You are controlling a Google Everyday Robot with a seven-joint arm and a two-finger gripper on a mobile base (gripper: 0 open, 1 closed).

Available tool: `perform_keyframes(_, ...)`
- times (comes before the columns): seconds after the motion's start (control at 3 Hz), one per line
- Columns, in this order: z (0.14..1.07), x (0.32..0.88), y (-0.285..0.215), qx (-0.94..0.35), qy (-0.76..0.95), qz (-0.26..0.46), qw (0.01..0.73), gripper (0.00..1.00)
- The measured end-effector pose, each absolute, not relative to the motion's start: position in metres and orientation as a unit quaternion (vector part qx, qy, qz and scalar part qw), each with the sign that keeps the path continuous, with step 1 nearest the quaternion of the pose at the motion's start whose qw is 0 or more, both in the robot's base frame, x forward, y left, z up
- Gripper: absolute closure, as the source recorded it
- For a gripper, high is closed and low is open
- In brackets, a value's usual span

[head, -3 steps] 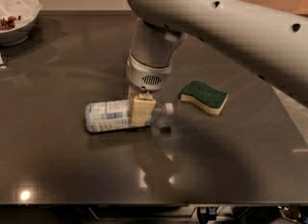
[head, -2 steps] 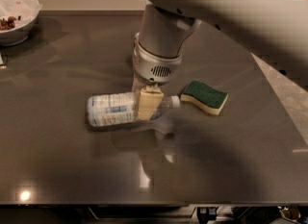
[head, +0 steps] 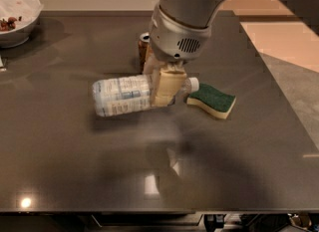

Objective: Pick blue plastic bottle

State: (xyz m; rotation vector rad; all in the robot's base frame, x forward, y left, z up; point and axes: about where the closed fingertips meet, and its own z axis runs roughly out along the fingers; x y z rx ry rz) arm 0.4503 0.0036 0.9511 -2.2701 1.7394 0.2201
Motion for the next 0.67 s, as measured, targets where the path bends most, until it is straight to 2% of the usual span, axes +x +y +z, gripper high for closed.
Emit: perform_keyframes(0.67, 0.9932, 0.4565, 0.003, -0.798, 0.572, 0.069, 0.176, 1.0)
